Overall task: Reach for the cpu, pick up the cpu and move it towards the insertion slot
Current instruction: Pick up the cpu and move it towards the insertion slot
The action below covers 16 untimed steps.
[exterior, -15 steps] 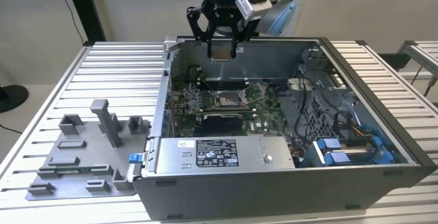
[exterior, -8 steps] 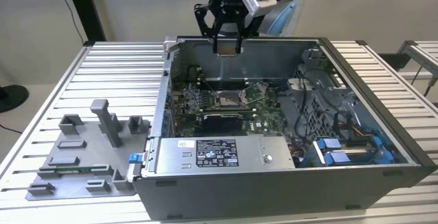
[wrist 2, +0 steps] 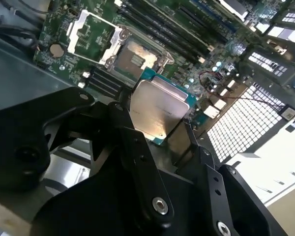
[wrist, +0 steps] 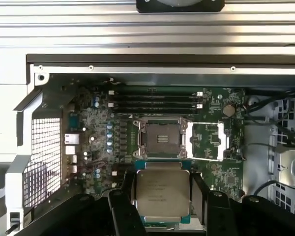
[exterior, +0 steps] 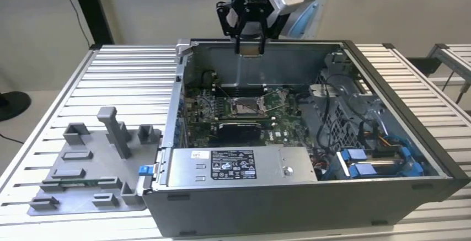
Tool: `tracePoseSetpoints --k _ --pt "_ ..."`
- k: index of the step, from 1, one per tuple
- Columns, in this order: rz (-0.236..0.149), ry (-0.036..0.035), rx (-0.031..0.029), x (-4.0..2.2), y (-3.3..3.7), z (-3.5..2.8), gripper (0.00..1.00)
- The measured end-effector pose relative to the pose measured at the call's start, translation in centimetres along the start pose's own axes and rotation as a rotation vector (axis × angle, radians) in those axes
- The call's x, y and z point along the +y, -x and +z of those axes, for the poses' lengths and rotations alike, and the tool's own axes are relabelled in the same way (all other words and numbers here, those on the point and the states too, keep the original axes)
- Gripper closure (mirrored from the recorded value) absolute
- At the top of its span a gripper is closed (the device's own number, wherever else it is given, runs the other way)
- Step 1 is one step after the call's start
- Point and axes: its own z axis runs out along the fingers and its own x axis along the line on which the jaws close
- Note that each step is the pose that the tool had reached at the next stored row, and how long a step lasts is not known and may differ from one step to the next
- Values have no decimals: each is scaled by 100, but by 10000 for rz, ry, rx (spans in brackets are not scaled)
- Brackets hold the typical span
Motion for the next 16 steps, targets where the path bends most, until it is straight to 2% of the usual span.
tracePoseSetpoints --k 3,8,16 --pt "2 5 1 63 30 4 100" --pt "0 12 0 159 42 10 100" --pt "0 31 -1 170 43 10 100"
